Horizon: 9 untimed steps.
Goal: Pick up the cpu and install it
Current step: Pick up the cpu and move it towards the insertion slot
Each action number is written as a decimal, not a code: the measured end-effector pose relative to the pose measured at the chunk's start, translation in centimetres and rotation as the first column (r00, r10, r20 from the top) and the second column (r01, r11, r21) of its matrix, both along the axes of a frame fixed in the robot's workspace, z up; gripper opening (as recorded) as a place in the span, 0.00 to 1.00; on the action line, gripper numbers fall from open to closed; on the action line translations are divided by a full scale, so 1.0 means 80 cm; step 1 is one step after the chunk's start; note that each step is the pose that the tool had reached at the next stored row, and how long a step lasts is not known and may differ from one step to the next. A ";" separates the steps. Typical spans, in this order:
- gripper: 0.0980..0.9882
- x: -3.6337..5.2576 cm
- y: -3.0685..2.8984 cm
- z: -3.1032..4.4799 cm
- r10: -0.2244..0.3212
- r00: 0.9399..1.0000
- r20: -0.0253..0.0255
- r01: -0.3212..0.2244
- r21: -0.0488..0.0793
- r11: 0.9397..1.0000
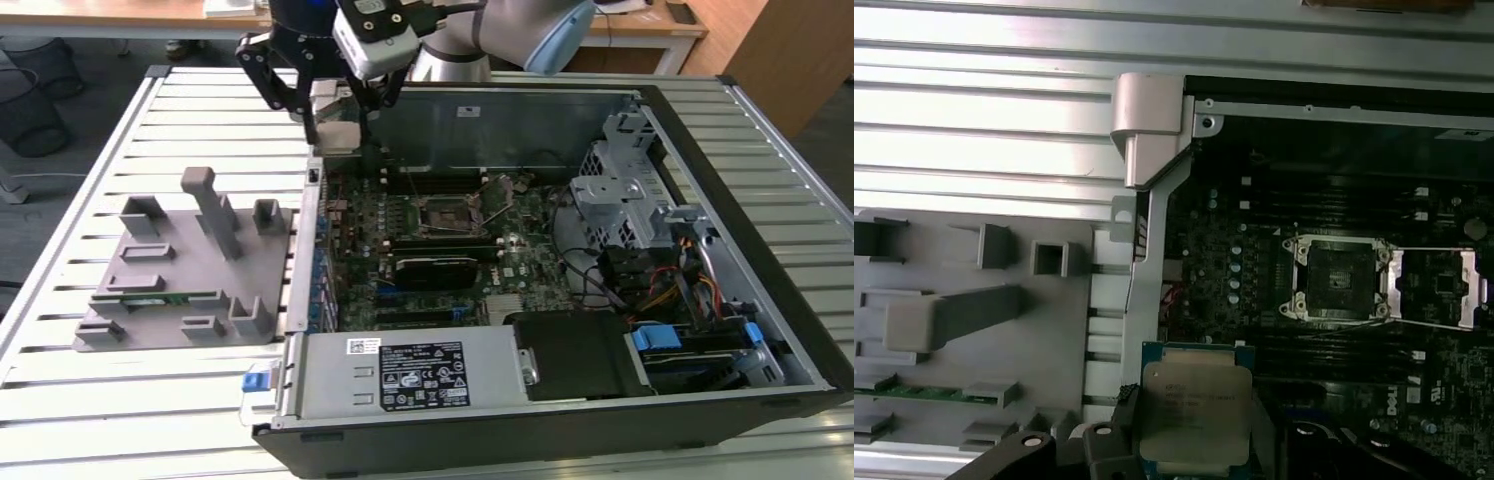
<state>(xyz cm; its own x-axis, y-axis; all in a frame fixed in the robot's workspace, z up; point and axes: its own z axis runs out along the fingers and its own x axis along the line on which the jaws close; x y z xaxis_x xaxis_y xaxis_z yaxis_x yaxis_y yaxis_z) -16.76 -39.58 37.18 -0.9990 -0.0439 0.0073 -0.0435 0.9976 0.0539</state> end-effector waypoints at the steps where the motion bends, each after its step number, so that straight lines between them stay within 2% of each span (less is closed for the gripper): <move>1: 0.48 0.001 0.0001 -0.0004 -0.003 1.000 0.000 0.003 0.000 1.000; 9: 0.48 0.015 0.0020 -0.0036 -0.030 1.000 0.000 0.030 0.000 1.000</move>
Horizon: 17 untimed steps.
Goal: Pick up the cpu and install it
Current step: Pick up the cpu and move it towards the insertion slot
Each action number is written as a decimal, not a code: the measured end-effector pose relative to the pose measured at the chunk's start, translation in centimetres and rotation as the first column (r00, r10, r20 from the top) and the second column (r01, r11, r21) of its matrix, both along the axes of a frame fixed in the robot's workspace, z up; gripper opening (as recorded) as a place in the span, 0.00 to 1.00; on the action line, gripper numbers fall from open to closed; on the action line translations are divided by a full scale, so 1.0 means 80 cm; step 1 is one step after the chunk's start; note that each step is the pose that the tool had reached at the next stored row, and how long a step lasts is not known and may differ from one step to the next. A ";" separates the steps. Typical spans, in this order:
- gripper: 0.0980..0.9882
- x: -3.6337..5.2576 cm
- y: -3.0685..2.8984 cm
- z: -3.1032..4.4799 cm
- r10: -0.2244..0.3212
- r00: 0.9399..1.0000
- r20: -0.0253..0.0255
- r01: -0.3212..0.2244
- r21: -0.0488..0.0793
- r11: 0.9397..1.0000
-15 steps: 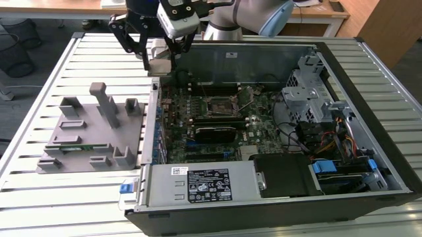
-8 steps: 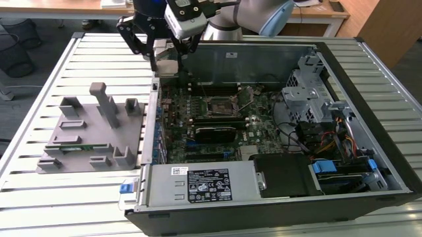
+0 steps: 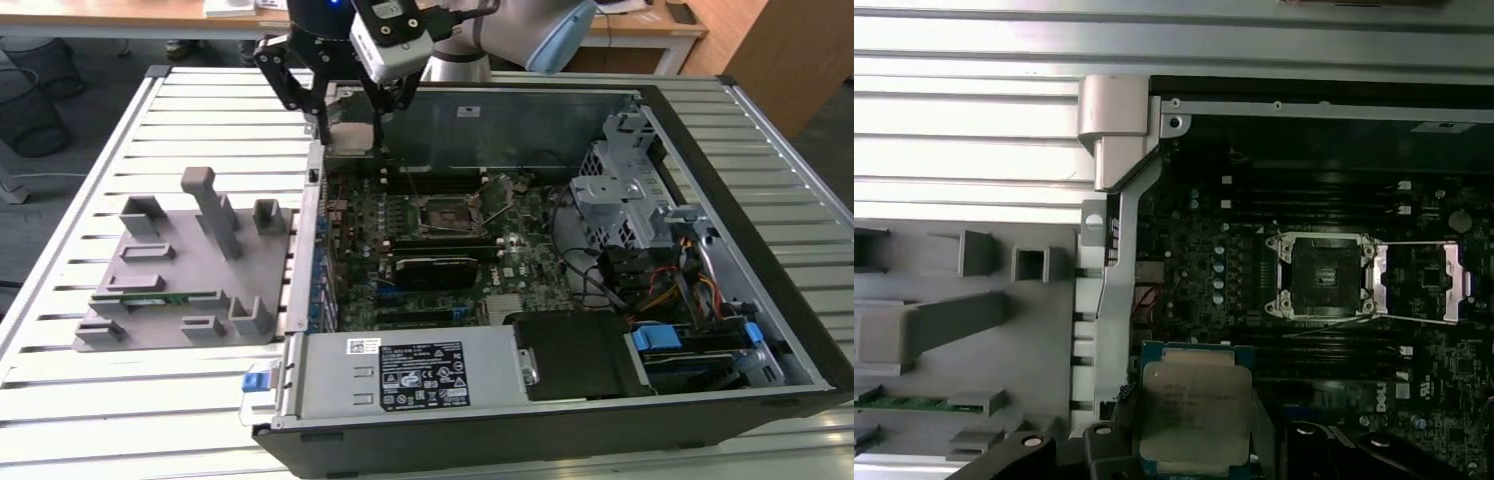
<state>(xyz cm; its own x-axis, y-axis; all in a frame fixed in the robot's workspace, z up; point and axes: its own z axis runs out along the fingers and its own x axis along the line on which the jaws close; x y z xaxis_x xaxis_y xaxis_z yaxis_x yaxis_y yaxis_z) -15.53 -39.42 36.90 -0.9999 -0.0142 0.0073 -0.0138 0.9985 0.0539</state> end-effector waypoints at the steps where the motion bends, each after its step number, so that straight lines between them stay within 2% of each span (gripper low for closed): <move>1: 0.48 0.003 0.0005 -0.0004 -0.002 1.000 0.000 0.002 0.000 1.000; 9: 0.48 0.023 0.0071 -0.0026 -0.011 1.000 0.000 0.011 0.000 1.000; 17: 0.48 0.033 0.0208 -0.0038 -0.013 1.000 0.001 0.013 0.000 1.000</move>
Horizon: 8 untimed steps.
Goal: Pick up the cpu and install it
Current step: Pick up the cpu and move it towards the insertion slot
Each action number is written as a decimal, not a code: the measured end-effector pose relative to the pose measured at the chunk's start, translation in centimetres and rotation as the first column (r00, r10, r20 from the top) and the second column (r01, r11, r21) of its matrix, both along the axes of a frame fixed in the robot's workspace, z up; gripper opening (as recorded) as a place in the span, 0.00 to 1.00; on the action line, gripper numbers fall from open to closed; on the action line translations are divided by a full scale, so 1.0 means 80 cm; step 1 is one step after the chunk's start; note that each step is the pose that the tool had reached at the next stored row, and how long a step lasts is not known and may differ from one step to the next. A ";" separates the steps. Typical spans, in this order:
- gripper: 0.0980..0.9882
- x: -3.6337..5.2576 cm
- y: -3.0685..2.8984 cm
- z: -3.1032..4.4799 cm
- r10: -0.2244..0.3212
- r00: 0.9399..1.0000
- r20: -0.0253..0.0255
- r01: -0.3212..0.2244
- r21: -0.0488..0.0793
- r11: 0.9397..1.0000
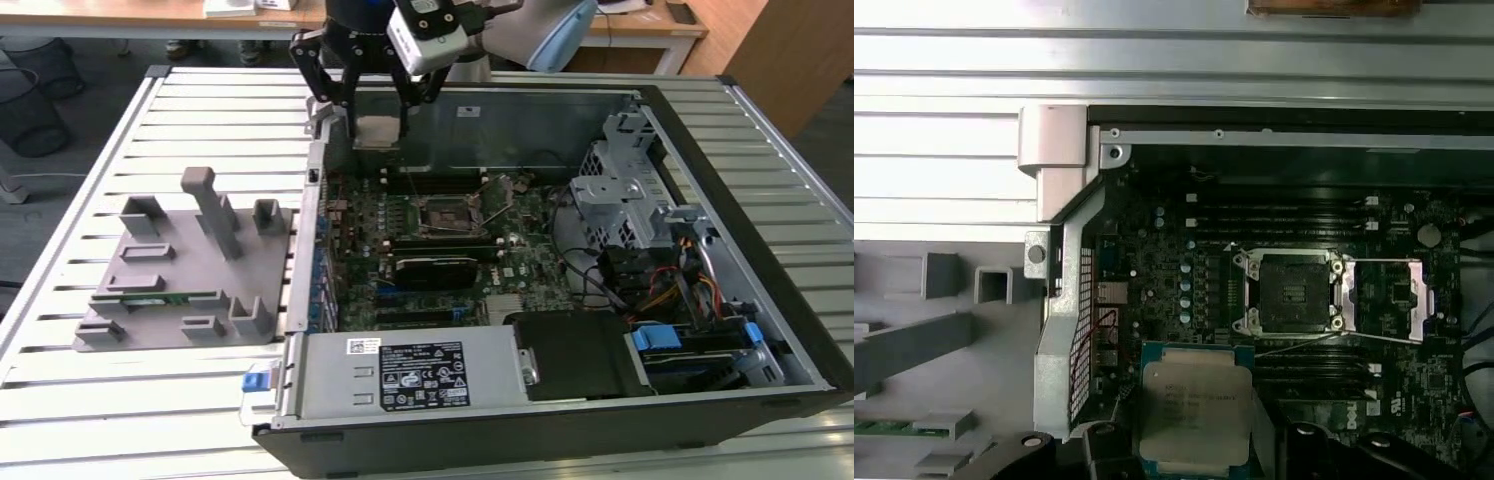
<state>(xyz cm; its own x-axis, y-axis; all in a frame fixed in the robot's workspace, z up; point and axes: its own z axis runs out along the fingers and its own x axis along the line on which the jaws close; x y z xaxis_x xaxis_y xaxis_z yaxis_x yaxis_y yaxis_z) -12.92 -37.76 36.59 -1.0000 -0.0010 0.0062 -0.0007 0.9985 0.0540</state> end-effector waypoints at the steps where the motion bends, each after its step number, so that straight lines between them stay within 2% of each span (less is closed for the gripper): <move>1: 0.48 0.001 0.0015 -0.0001 0.000 1.000 0.000 0.000 0.000 1.000; 8: 0.48 0.015 0.0096 -0.0011 -0.001 1.000 0.001 0.001 0.000 1.000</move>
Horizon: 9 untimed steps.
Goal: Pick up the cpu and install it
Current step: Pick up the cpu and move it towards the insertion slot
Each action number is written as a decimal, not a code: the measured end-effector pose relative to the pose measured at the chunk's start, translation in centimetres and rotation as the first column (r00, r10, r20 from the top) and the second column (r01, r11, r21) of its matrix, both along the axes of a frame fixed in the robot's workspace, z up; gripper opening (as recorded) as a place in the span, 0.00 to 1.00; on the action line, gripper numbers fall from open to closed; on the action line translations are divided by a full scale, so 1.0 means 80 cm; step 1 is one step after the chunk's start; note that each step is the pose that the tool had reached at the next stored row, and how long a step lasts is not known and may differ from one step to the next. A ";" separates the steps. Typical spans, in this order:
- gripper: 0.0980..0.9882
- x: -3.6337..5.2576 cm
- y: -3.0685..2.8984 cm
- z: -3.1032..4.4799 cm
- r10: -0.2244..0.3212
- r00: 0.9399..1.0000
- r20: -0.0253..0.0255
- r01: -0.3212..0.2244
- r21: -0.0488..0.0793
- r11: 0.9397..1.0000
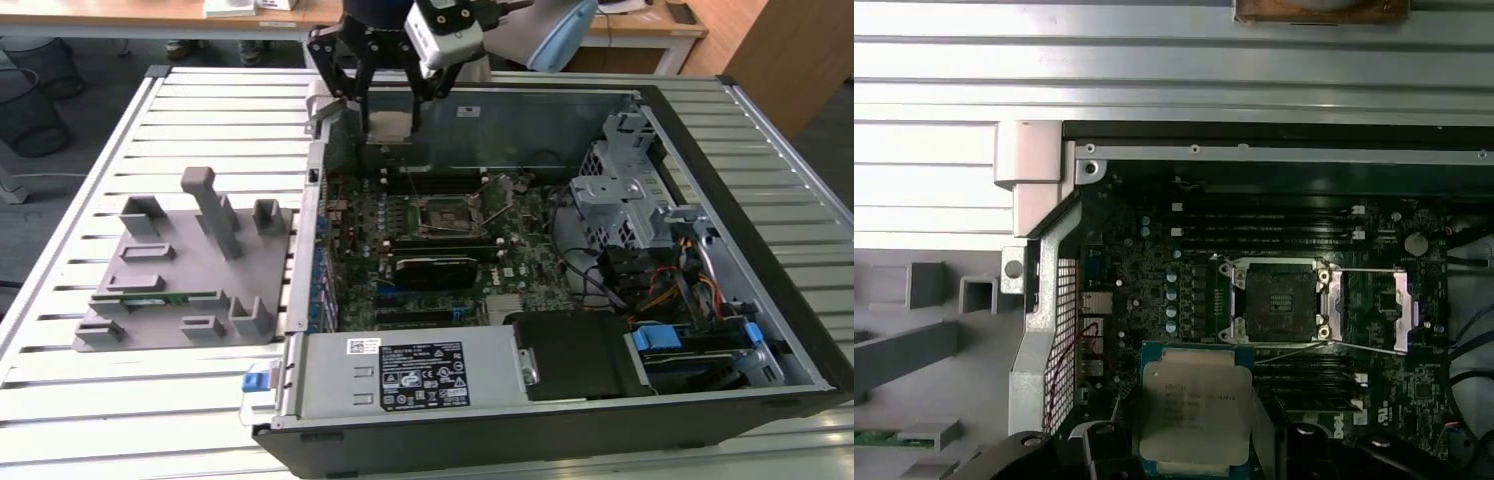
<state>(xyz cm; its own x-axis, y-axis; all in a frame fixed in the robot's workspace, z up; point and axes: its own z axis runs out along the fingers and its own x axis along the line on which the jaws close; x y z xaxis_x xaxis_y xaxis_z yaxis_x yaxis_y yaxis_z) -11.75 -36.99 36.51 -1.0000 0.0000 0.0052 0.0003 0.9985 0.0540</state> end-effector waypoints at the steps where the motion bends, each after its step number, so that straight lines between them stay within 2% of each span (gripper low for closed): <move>1: 0.48 0.003 0.0011 -0.0001 0.000 1.000 0.000 0.000 0.000 1.000; 9: 0.48 0.026 0.0075 -0.0011 -0.005 1.000 0.000 0.005 0.000 1.000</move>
<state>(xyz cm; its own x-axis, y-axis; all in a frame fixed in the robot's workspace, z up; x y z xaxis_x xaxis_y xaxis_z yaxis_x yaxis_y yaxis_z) -9.68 -36.39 36.42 -1.0000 0.0053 0.0049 0.0056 0.9985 0.0540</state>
